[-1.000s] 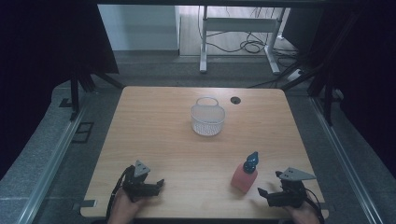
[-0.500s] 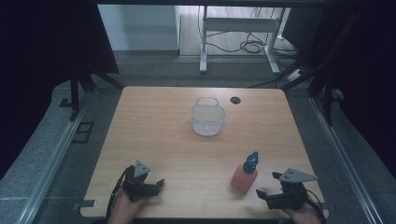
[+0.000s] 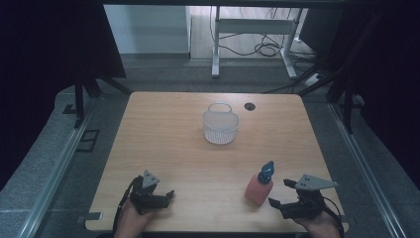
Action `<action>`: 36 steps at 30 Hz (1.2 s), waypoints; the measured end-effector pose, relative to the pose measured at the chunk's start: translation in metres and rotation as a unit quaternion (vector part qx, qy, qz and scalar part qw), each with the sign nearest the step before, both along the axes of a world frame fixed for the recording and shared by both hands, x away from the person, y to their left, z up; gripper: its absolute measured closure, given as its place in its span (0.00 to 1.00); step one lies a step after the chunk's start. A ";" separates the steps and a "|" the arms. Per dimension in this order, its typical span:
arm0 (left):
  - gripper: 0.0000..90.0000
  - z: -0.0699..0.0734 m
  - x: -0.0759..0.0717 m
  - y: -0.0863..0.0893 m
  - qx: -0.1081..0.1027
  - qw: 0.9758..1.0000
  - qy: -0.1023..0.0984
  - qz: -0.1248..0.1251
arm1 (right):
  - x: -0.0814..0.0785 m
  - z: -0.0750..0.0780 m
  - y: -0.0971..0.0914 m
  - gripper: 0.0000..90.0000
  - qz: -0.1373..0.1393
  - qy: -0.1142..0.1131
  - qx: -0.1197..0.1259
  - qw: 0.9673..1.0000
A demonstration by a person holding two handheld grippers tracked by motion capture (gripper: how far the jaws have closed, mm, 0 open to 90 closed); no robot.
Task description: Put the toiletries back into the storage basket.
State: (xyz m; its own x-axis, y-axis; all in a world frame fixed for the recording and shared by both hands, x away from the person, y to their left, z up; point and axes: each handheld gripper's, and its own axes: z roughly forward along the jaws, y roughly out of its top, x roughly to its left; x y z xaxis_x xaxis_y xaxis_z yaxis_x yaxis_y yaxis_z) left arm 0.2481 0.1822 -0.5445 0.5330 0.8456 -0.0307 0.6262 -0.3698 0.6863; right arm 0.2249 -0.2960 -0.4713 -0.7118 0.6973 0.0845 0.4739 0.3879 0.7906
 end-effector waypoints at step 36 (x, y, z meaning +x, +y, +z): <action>0.12 0.000 0.000 0.000 0.000 1.000 0.000 0.000 | 0.031 0.026 0.025 0.39 0.023 0.004 0.010 1.000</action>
State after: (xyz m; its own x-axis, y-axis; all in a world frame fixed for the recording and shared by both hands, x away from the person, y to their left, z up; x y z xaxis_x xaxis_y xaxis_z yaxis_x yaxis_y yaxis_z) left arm 0.2481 0.1823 -0.5446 0.5336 0.8452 -0.0303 0.6260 -0.3705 0.6862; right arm 0.2560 -0.2712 -0.4452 -0.7426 0.6617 0.1036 0.4620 0.3940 0.7946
